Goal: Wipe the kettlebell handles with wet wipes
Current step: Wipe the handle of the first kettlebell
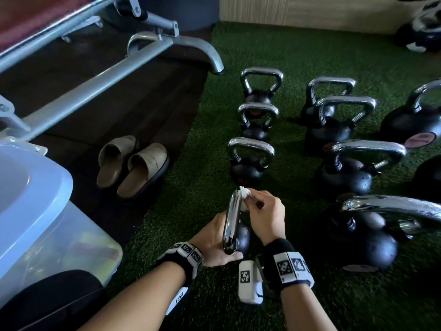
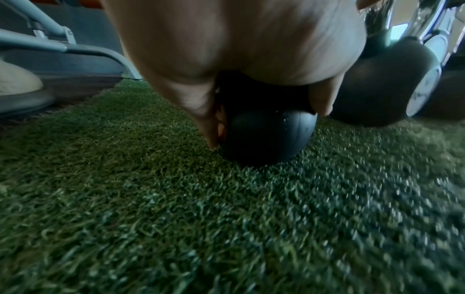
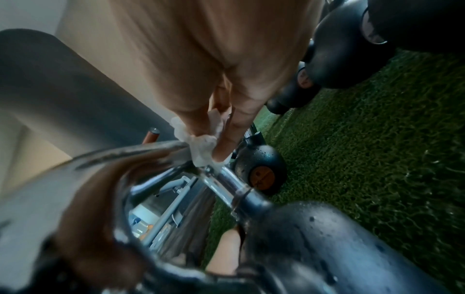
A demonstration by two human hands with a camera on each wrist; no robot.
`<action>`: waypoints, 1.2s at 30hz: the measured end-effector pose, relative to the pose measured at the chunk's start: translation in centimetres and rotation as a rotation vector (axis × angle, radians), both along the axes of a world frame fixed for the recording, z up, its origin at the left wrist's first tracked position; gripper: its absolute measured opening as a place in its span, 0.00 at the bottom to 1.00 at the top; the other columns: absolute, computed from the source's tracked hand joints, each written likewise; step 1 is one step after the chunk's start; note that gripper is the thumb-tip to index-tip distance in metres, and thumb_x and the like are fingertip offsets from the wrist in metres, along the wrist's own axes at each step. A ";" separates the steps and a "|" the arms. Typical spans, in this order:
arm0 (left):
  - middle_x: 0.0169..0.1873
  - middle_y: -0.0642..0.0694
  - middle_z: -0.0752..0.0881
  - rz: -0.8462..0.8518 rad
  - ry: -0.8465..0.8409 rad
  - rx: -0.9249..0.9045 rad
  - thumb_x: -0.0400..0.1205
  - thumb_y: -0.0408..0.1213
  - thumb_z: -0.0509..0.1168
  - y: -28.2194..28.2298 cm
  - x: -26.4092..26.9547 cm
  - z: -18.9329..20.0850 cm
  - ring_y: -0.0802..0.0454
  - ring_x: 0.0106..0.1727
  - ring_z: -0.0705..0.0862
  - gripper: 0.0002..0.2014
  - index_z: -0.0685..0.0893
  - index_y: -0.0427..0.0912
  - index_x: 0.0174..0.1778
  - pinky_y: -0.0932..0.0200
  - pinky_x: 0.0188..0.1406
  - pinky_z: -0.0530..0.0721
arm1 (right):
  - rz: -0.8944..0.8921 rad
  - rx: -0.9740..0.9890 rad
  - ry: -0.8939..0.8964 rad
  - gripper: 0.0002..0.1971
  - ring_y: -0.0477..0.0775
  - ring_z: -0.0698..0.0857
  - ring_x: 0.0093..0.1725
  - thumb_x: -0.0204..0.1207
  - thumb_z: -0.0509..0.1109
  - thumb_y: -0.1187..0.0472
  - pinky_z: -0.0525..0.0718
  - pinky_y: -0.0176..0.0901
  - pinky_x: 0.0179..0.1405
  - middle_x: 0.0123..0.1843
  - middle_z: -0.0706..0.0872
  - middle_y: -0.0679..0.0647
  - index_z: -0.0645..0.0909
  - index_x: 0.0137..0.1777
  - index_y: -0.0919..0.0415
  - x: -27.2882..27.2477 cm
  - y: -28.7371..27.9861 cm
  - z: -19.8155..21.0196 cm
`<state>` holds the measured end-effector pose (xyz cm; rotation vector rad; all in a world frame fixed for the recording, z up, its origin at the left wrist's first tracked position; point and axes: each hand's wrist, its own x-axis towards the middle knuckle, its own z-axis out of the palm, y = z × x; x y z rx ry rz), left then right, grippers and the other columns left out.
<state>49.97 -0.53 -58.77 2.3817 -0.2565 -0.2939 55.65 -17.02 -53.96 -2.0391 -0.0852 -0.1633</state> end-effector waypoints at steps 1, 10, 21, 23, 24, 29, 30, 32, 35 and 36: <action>0.78 0.49 0.68 0.005 0.004 0.005 0.71 0.52 0.82 0.0 0.1 -0.1 0.55 0.79 0.70 0.51 0.60 0.45 0.86 0.74 0.77 0.61 | 0.006 0.003 0.001 0.09 0.41 0.90 0.49 0.81 0.77 0.64 0.86 0.31 0.52 0.50 0.92 0.46 0.94 0.58 0.56 0.2 0.0 0.2; 0.63 0.74 0.68 -0.008 0.057 -0.121 0.73 0.39 0.83 -0.2 0.2 2.7 0.80 0.61 0.69 0.35 0.75 0.48 0.75 0.88 0.62 0.62 | 0.127 -0.010 0.026 0.07 0.38 0.91 0.44 0.74 0.81 0.63 0.84 0.29 0.45 0.43 0.94 0.43 0.96 0.49 0.52 -2.5 -0.3 2.8; 0.58 0.62 0.80 -0.048 0.094 -0.126 0.74 0.40 0.81 0.2 0.2 2.1 0.68 0.61 0.78 0.23 0.82 0.54 0.63 0.80 0.65 0.71 | 0.318 0.278 0.348 0.06 0.61 0.95 0.43 0.72 0.83 0.69 0.92 0.57 0.48 0.41 0.96 0.56 0.94 0.44 0.57 -5.2 -2.5 1.5; 0.51 0.55 0.82 -0.077 0.130 -0.157 0.74 0.32 0.81 0.3 0.2 2.5 0.68 0.51 0.79 0.22 0.83 0.33 0.62 0.80 0.54 0.75 | 0.335 0.275 0.376 0.05 0.55 0.94 0.41 0.71 0.85 0.66 0.92 0.52 0.47 0.41 0.96 0.55 0.95 0.44 0.57 -5.6 -2.7 0.8; 0.48 0.52 0.83 -0.075 0.140 -0.196 0.73 0.29 0.81 0.4 0.3 2.6 0.67 0.45 0.81 0.21 0.84 0.36 0.61 0.75 0.47 0.79 | 0.339 0.251 0.388 0.05 0.51 0.94 0.41 0.70 0.87 0.62 0.91 0.49 0.46 0.41 0.96 0.53 0.95 0.44 0.56 -5.8 -2.5 0.2; 0.53 0.55 0.80 -0.077 0.124 -0.156 0.71 0.34 0.82 0.2 0.1 2.6 0.74 0.52 0.82 0.32 0.78 0.34 0.70 0.76 0.52 0.81 | 0.323 0.021 0.374 0.08 0.39 0.92 0.40 0.69 0.87 0.61 0.85 0.27 0.41 0.38 0.95 0.45 0.96 0.42 0.47 -5.8 -2.5 -1.3; 0.61 0.51 0.79 -0.078 0.081 -0.118 0.71 0.42 0.83 0.0 0.0 2.7 0.70 0.59 0.82 0.38 0.75 0.38 0.75 0.69 0.62 0.83 | 0.350 -0.009 0.340 0.10 0.36 0.91 0.41 0.70 0.85 0.65 0.83 0.25 0.42 0.38 0.95 0.43 0.96 0.44 0.48 -5.4 -2.7 -1.2; 0.73 0.42 0.75 -0.097 0.043 -0.060 0.70 0.56 0.77 0.0 -0.1 1.9 0.50 0.75 0.77 0.37 0.78 0.48 0.75 0.50 0.78 0.77 | 0.381 -0.064 0.270 0.12 0.30 0.89 0.44 0.72 0.81 0.70 0.81 0.22 0.45 0.39 0.92 0.40 0.96 0.49 0.53 -4.5 -3.0 -1.2; 0.75 0.40 0.75 -0.125 0.049 0.020 0.68 0.59 0.74 0.2 0.0 1.3 0.42 0.79 0.74 0.38 0.72 0.65 0.76 0.46 0.83 0.71 | 0.451 -0.154 0.252 0.10 0.29 0.87 0.43 0.72 0.80 0.70 0.80 0.24 0.45 0.41 0.91 0.42 0.94 0.50 0.57 -3.1 -2.5 -1.3; 0.75 0.39 0.76 -0.120 0.035 -0.012 0.67 0.57 0.76 0.2 0.1 1.8 0.42 0.78 0.76 0.41 0.64 0.75 0.74 0.44 0.81 0.74 | 0.496 -0.178 0.271 0.10 0.30 0.87 0.42 0.72 0.79 0.70 0.80 0.25 0.45 0.42 0.91 0.43 0.94 0.49 0.57 -2.8 -2.2 -1.3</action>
